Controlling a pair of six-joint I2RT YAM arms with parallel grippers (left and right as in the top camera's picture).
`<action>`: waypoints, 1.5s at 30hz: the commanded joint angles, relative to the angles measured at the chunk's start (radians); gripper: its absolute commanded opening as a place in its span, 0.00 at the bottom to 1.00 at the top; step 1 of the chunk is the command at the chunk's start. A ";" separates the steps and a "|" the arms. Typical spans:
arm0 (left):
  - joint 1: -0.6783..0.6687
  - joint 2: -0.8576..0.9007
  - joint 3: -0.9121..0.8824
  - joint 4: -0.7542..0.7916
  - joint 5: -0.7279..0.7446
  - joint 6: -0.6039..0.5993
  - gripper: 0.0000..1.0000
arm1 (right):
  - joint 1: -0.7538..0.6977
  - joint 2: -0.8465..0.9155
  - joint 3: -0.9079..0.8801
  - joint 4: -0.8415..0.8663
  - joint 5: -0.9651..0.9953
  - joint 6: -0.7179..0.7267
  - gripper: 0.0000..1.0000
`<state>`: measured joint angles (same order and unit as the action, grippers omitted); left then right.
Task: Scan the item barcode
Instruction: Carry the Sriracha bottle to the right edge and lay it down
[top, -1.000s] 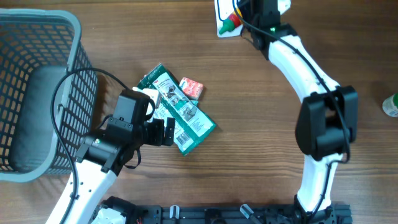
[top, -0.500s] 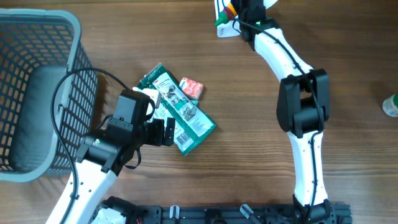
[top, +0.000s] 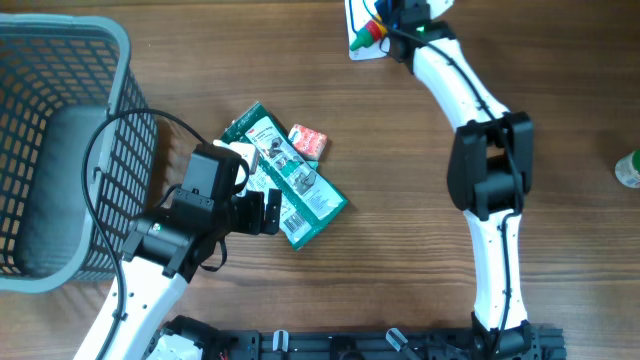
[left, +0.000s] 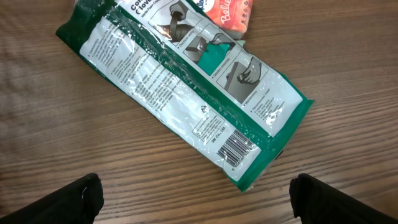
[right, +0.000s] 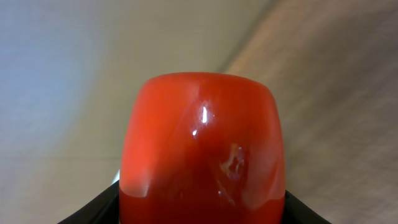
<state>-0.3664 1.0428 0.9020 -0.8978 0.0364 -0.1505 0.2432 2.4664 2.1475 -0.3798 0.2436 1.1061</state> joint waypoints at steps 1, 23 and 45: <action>0.005 0.000 -0.003 -0.001 0.015 0.016 1.00 | -0.094 -0.132 0.045 -0.107 0.011 0.030 0.45; 0.005 0.000 -0.003 -0.001 0.015 0.016 1.00 | -0.673 -0.136 0.004 -0.549 0.168 -0.054 0.49; 0.005 0.000 -0.003 -0.001 0.015 0.016 1.00 | -0.774 -0.034 0.004 -0.629 0.137 -0.164 0.81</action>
<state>-0.3664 1.0428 0.9020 -0.8978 0.0368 -0.1505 -0.5327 2.4275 2.1490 -0.9886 0.3744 0.9512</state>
